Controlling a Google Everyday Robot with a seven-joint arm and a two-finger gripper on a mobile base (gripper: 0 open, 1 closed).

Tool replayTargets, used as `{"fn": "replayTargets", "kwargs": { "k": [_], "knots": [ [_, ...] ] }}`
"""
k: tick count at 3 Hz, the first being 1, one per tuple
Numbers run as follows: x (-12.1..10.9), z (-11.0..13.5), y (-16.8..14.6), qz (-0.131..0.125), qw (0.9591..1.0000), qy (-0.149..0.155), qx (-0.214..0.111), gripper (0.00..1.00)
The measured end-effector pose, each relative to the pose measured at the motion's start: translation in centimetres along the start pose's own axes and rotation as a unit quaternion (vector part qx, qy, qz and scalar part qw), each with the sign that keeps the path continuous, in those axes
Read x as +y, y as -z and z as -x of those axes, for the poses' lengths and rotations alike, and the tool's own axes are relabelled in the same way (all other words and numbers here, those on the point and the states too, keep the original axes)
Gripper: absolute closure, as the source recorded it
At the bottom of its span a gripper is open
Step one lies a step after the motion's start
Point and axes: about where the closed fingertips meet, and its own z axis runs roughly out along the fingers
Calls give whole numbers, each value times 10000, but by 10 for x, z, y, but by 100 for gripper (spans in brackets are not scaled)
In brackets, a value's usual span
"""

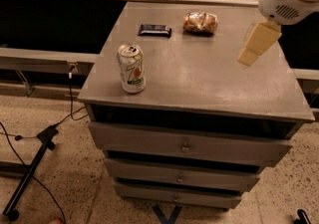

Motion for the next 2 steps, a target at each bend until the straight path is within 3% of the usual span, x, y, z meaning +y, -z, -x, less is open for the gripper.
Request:
{"fn": "replayTargets", "kwargs": {
  "k": [1,2],
  "knots": [
    [-60,-3,-12,-1054,9941,-62,-229,0],
    [-106,16,-19,-1498,9877,128,-438,0]
  ]
}}
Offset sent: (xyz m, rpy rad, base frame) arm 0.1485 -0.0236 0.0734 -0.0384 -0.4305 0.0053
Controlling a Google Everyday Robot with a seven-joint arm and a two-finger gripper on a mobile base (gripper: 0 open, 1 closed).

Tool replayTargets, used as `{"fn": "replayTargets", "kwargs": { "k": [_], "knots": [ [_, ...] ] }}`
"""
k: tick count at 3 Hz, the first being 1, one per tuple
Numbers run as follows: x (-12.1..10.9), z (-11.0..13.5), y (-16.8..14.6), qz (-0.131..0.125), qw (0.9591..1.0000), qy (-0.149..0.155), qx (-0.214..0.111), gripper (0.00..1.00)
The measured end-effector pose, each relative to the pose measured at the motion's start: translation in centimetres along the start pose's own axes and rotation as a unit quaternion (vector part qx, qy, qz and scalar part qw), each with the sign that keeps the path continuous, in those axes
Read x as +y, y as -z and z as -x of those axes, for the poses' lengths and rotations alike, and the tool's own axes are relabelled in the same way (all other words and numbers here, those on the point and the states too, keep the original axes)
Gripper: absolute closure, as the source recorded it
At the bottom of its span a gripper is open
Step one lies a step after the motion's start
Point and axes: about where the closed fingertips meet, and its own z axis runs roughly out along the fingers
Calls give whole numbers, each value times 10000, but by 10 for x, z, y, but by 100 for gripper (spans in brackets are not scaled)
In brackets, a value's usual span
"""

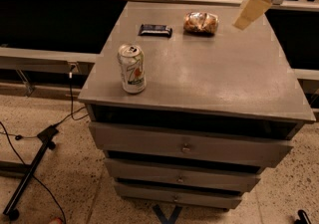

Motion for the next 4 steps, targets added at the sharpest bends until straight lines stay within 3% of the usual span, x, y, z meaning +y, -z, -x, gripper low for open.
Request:
{"fn": "replayTargets", "kwargs": {
  "k": [1,3,4],
  "knots": [
    [-32,24,-29,-112,9997,187,-107,0],
    [-63,40,-113,189,9998,37,27,0],
    [-63,40,-113,190,9998,38,27,0]
  ]
}}
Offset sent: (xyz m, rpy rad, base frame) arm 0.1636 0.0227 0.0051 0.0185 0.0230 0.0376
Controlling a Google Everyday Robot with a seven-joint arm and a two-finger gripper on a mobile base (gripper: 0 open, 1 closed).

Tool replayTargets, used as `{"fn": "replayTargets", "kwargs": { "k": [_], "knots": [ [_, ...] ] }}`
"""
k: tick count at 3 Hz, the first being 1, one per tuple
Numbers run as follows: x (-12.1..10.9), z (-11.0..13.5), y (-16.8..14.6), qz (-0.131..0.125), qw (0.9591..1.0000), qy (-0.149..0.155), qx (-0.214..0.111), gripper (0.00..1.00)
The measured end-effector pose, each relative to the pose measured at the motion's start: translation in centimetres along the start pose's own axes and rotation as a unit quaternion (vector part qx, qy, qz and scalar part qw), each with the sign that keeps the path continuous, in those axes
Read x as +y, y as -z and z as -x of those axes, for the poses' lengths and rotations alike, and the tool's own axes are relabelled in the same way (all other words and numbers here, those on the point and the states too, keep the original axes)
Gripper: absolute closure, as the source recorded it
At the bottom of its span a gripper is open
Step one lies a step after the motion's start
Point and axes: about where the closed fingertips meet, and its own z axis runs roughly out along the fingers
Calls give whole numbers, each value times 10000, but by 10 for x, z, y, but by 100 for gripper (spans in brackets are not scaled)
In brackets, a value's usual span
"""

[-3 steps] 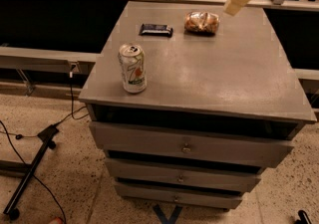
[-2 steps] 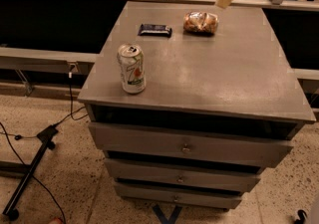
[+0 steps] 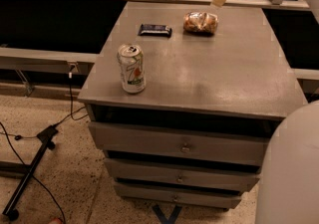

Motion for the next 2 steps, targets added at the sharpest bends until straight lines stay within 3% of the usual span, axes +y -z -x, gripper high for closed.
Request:
{"fn": "replayTargets", "kwargs": {
  "k": [1,2],
  "knots": [
    [16,-9,-12,274,9995,20,155,0],
    [41,-30,-44,686,9971,-75,327,0]
  ]
}}
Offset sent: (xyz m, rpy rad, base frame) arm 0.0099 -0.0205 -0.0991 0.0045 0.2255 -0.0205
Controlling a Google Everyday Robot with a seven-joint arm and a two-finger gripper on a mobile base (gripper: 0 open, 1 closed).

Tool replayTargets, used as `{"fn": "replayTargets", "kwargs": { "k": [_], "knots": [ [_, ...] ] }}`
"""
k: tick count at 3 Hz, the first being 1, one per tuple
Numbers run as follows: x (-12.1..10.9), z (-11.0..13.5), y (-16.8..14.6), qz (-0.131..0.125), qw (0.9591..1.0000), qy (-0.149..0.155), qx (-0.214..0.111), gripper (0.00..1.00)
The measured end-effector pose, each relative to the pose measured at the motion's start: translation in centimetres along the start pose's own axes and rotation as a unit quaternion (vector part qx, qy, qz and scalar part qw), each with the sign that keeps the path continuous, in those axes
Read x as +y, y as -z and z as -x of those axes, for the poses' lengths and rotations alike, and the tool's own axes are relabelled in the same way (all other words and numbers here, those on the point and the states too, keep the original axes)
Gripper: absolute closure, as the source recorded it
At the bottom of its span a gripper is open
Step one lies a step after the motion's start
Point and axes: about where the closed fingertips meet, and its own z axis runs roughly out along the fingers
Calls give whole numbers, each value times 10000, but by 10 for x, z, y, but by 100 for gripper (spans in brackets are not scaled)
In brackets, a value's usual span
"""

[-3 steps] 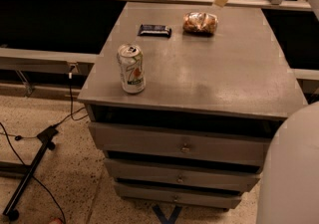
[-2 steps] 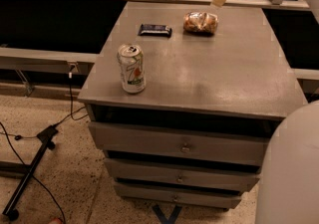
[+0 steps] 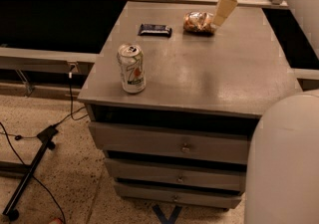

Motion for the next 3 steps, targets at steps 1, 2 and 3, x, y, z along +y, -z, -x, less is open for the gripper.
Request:
{"fn": "replayTargets", "kwargs": {
  "k": [1,2,3],
  "knots": [
    [10,-7,-22,225,9995,-188,-135,0],
    [22,-7,-41,523,9970,-439,-377,0],
    [39,-6,-60,853,9928,-630,-548,0]
  ]
}}
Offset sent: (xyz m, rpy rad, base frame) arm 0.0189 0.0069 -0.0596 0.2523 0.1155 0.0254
